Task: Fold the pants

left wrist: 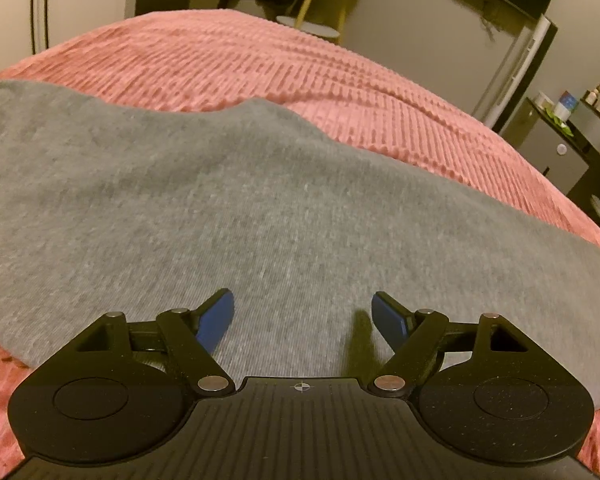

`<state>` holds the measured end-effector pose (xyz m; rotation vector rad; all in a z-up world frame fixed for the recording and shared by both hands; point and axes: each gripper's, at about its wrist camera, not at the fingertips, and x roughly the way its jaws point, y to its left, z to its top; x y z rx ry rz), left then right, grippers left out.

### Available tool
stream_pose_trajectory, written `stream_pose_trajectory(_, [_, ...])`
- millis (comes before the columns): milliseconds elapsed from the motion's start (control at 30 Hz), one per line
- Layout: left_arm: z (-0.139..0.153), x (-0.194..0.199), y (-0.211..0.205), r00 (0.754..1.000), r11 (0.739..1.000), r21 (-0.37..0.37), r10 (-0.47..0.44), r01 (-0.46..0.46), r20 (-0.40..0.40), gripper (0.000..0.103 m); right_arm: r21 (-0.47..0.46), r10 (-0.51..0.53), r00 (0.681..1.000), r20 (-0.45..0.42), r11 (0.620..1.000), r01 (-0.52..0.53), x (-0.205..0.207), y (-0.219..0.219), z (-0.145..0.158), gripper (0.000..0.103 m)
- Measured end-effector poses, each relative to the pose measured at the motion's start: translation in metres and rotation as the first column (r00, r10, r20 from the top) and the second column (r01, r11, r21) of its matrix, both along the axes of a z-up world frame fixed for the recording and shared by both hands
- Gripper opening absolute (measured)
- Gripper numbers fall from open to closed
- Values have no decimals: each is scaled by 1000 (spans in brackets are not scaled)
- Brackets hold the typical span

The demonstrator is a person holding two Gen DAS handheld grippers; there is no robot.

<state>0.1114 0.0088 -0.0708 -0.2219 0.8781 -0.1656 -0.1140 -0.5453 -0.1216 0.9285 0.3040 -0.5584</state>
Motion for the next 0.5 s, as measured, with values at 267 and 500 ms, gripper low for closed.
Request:
stream_pose_trajectory(267, [1, -1, 4, 1000, 1000, -26, -1, 2, 9, 82, -541, 557, 806, -201, 623, -566, 81, 194, 98, 10])
stream_pose_trajectory(500, [5, -7, 13, 1000, 998, -70, 7, -6, 18, 82, -286, 736, 410, -538, 299, -911, 131, 315, 22, 19])
